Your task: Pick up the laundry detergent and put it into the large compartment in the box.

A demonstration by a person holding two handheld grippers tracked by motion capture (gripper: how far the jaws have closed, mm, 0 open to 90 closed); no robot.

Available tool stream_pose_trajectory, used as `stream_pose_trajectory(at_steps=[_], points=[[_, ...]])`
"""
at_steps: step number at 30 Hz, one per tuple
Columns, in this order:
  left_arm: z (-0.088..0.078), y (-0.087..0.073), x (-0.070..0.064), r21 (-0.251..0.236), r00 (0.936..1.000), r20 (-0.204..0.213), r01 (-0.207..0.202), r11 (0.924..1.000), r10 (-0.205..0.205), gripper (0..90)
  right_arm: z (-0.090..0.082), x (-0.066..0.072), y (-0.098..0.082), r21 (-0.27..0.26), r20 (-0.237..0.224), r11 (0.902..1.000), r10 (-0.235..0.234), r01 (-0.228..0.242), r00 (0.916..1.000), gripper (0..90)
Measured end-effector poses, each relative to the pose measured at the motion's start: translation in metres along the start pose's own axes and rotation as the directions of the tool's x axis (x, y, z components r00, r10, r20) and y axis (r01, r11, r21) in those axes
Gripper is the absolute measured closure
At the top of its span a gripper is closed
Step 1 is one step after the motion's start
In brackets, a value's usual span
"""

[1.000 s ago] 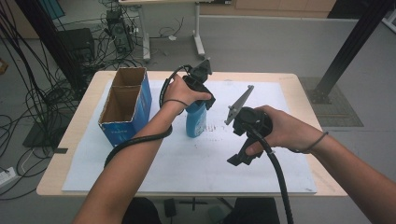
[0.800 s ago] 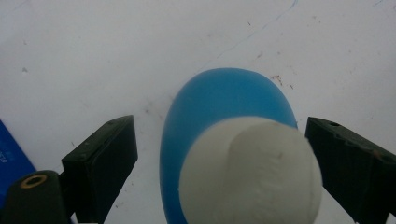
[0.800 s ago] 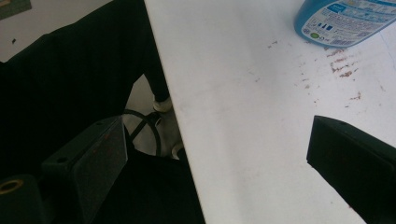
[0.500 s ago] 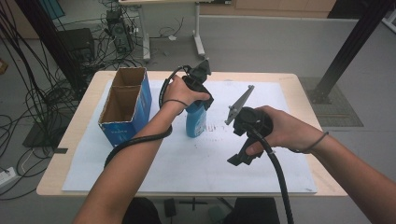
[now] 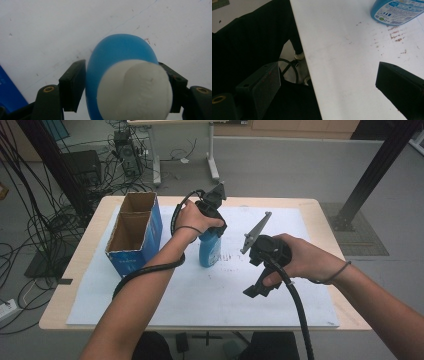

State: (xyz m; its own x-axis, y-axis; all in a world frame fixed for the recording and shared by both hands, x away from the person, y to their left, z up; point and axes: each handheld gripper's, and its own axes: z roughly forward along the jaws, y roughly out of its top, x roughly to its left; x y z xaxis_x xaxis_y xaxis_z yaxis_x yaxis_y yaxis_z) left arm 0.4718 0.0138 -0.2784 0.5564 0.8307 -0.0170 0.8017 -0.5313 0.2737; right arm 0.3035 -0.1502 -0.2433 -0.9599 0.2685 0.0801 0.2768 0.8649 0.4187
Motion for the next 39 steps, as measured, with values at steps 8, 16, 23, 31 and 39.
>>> stream_pose_trajectory(at_steps=[8,16,23,31,39], points=[[-0.0005,0.0004,-0.0013,0.006,1.0000,0.007,-0.002,1.0000,0.002,37.2,-0.0002,0.0007,0.0005,-0.001,0.000,1.0000,0.002,-0.002,1.0000,5.6],[-0.0007,0.0005,-0.0019,0.010,1.0000,0.001,0.006,0.9999,-0.006,37.3,0.0000,0.0001,-0.0004,-0.005,-0.002,1.0000,0.006,-0.006,1.0000,5.7],[-0.0004,0.0007,-0.0027,0.010,1.0000,-0.004,0.007,0.9999,-0.007,37.3,-0.0003,-0.0003,-0.0015,-0.008,-0.005,0.9999,0.010,-0.010,0.9999,5.8],[-0.0006,0.0005,-0.0026,0.009,1.0000,-0.005,0.005,0.9999,-0.005,37.4,0.0000,0.0002,-0.0008,-0.004,-0.003,1.0000,0.007,-0.007,1.0000,5.8],[-0.0005,0.0002,-0.0026,0.007,1.0000,-0.005,0.004,1.0000,-0.004,37.4,0.0000,0.0007,0.0001,-0.001,-0.002,1.0000,0.002,-0.002,1.0000,5.8]])
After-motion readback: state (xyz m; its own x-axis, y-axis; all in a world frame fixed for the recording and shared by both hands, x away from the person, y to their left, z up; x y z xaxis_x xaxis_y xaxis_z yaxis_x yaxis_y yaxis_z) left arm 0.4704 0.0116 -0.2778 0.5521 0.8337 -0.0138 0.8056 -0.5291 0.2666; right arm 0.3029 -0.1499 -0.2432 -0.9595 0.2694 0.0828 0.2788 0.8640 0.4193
